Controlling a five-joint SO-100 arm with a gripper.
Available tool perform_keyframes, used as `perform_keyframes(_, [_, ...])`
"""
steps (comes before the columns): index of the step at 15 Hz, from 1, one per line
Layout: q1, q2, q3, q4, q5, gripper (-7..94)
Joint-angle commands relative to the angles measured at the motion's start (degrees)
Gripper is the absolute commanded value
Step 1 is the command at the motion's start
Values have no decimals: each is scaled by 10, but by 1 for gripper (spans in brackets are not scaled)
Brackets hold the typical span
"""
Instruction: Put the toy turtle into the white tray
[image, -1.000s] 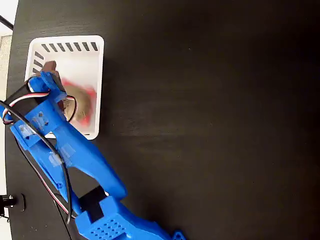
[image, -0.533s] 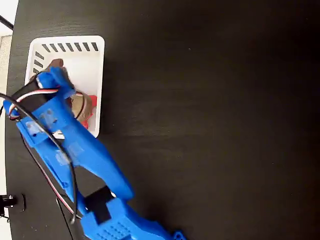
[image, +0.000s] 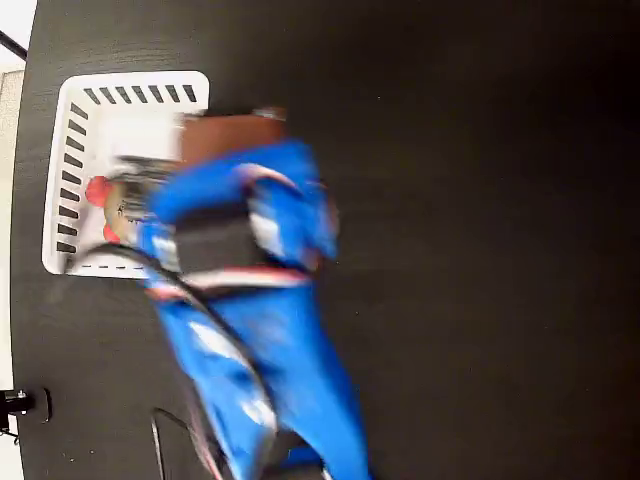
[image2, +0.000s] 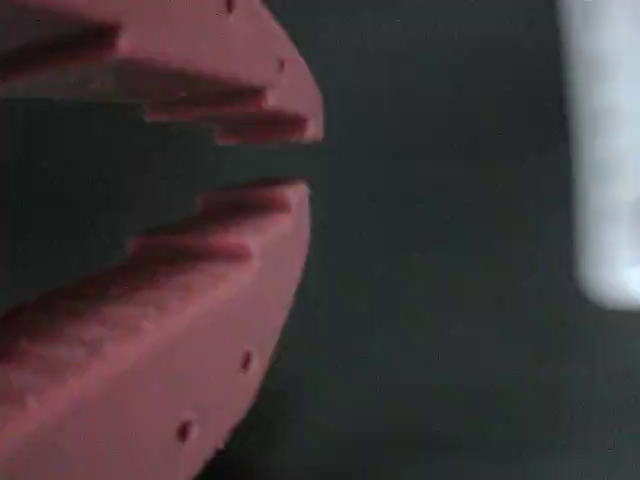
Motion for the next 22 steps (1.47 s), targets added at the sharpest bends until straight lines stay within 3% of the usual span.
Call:
perform_keyframes(1, [41,243,220,-73,-30,0])
perform_keyframes(4, [42,383,403,-99,-29,0])
perform_keyframes(11, [6,723,857,-316,-3,0])
perform_keyframes(15, [-7,878,1001,-327,-4,0])
perform_keyframes(22, [-4,997,1092,-256,1,0])
